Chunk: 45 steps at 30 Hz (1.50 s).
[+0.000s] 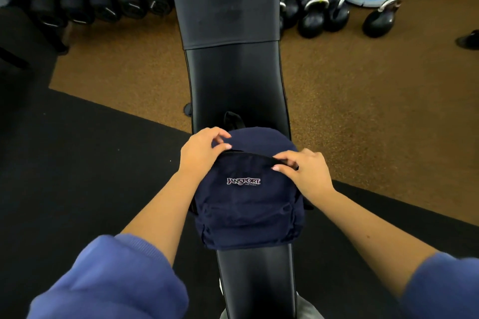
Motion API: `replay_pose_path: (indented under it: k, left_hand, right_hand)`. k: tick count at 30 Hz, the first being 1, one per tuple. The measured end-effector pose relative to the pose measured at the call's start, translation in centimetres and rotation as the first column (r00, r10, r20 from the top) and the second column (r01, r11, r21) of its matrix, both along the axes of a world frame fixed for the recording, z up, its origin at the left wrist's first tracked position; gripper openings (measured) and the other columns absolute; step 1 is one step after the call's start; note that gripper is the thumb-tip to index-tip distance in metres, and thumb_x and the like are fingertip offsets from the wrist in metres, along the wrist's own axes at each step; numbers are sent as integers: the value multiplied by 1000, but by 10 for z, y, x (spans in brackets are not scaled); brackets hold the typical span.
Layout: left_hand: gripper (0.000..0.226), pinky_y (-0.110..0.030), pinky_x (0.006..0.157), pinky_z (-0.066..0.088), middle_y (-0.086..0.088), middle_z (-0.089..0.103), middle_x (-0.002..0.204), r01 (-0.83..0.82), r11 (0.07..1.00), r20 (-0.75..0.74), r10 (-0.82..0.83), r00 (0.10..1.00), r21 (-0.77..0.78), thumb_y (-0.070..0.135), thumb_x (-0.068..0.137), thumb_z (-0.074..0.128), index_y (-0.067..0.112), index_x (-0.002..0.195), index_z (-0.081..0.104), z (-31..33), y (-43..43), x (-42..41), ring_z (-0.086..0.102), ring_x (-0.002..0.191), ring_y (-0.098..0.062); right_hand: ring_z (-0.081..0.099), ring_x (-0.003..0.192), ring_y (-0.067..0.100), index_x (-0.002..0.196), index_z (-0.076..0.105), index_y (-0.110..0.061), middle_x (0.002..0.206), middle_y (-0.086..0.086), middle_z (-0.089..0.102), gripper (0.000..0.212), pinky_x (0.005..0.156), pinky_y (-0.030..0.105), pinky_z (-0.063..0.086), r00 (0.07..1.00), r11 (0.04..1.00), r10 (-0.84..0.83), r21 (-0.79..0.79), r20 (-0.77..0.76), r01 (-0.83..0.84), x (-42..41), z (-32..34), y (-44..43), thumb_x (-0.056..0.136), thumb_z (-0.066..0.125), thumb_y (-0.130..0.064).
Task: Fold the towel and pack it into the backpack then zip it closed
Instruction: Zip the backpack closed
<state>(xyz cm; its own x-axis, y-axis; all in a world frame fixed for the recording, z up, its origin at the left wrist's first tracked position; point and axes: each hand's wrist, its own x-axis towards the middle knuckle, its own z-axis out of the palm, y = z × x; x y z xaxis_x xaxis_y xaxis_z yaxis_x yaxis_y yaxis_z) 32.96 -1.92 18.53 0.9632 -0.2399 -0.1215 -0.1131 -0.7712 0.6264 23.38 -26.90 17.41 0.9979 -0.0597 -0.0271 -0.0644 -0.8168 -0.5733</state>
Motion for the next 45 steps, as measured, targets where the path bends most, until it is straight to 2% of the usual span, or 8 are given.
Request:
replay_pose_path:
  k: [4, 10, 16, 26, 31, 36, 42, 45]
  left_hand:
    - [21, -34, 80, 51, 12, 55, 107, 238, 956, -84, -227, 970, 169, 36, 83, 76, 40, 103, 71, -4, -9, 18, 59, 86, -9]
    - [15, -34, 85, 50, 11, 64, 106, 297, 882, -77, -290, 954, 365, 44, 88, 67, 39, 100, 74, -3, -19, 31, 62, 102, -14]
    - [5, -29, 72, 46, 15, 66, 88, 12, 996, -27, -9, 1000, 86, 42, 82, 74, 38, 82, 75, 4, -21, 38, 60, 88, -6]
    - [16, -28, 79, 49, 17, 65, 94, 159, 987, 24, -159, 987, -6, 52, 89, 61, 42, 94, 73, 11, -41, 18, 57, 91, -2]
    - [24, -37, 91, 49, 16, 71, 105, 303, 952, 14, -304, 953, 37, 51, 92, 57, 37, 102, 74, -2, -58, -1, 59, 102, -4]
    - [27, -39, 90, 48, 14, 72, 101, 338, 937, 89, -346, 934, 89, 54, 88, 62, 34, 101, 74, -8, -79, -11, 62, 98, -9]
    - [28, -34, 92, 37, 12, 71, 97, 364, 891, 132, -409, 903, 273, 59, 89, 58, 38, 98, 74, -11, -107, -22, 60, 94, -12]
    - [24, -32, 92, 33, 13, 71, 91, 333, 902, 134, -379, 916, 273, 56, 89, 59, 39, 91, 75, -12, -105, -23, 58, 91, -12]
  right_hand:
    - [47, 70, 2, 97, 71, -39, 65, -13, 59, 19, 86, 33, 40, 996, 999, 21, -49, 85, -16, -2, -4, -3, 83, 66, -50]
    - [54, 81, 9, 92, 72, -37, 79, -12, 65, 14, 84, 28, 34, 994, 995, 44, -93, 97, -35, 5, -4, -1, 83, 68, -47]
    - [56, 82, 12, 88, 74, -34, 80, -13, 68, 12, 83, 31, 33, 992, 995, 35, -98, 119, -23, 19, -2, -2, 80, 72, -43]
    - [54, 86, 10, 91, 73, -34, 82, -12, 67, 15, 84, 30, 30, 994, 999, 18, -51, 105, -12, 34, -8, -4, 81, 71, -45]
    - [57, 82, 5, 91, 75, -31, 84, -12, 71, 18, 85, 26, 41, 999, 992, 2, 128, 32, -6, 32, -13, -15, 78, 74, -44]
    - [63, 91, 4, 96, 72, -29, 96, -11, 68, 9, 83, 22, 48, 946, 839, -302, 437, -120, 323, -7, -37, -39, 89, 66, -31]
    - [62, 74, 13, 95, 62, -21, 80, -4, 66, 18, 72, 30, 50, 739, 625, -507, 402, -443, 669, -52, -82, -31, 85, 71, -33]
    - [61, 70, 14, 89, 57, -18, 74, -6, 62, 30, 67, 32, 47, 696, 627, -515, 335, -500, 704, -51, -98, -25, 83, 71, -44]
